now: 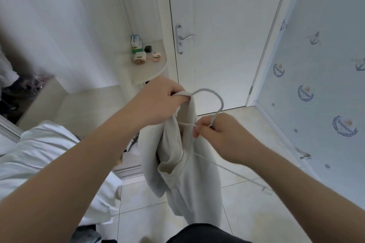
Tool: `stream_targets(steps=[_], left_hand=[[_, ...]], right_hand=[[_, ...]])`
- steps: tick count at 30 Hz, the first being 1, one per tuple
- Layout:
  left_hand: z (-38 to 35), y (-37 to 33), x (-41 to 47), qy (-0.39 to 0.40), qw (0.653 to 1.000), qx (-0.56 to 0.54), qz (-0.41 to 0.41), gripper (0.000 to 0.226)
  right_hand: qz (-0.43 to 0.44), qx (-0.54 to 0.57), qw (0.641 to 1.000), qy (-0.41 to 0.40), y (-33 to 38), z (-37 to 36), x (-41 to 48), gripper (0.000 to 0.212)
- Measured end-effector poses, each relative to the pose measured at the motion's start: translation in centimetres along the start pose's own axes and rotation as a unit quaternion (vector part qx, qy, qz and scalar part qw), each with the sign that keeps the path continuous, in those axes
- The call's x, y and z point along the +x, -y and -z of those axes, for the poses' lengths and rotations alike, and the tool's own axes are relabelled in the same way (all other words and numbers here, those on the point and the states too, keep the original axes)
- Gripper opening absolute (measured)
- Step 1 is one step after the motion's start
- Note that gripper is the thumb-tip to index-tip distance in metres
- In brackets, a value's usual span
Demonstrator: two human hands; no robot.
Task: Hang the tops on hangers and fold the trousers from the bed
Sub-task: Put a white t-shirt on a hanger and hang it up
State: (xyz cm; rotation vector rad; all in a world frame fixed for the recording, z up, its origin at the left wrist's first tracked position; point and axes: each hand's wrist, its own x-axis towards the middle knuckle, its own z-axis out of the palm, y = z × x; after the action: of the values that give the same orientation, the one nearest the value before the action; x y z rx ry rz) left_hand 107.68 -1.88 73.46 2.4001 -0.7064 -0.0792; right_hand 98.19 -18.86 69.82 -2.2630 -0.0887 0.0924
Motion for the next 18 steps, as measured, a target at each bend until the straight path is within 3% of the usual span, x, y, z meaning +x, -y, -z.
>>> stream_targets(steps=[4, 11, 18], left_hand=[[-1.0, -0.4, 0.0, 0.026, 1.000, -0.003, 0.007, 0.042], [0.1, 0.8, 1.1, 0.029, 0.998, 0.052, 0.015, 0.029], [1.3, 0.5, 1.4, 0.098, 0.993, 0.063, -0.017, 0.025]], right_hand=[[-0.013, 0.057, 0.998, -0.031, -0.9, -1.3, 0.2, 0.032], [0.049, 0.026, 0.998, 0.035, -0.8, 6.9, -1.6, 0.028], [0.105, -0.037, 0.993, 0.044, -0.5, 10.7, -1.8, 0.029]])
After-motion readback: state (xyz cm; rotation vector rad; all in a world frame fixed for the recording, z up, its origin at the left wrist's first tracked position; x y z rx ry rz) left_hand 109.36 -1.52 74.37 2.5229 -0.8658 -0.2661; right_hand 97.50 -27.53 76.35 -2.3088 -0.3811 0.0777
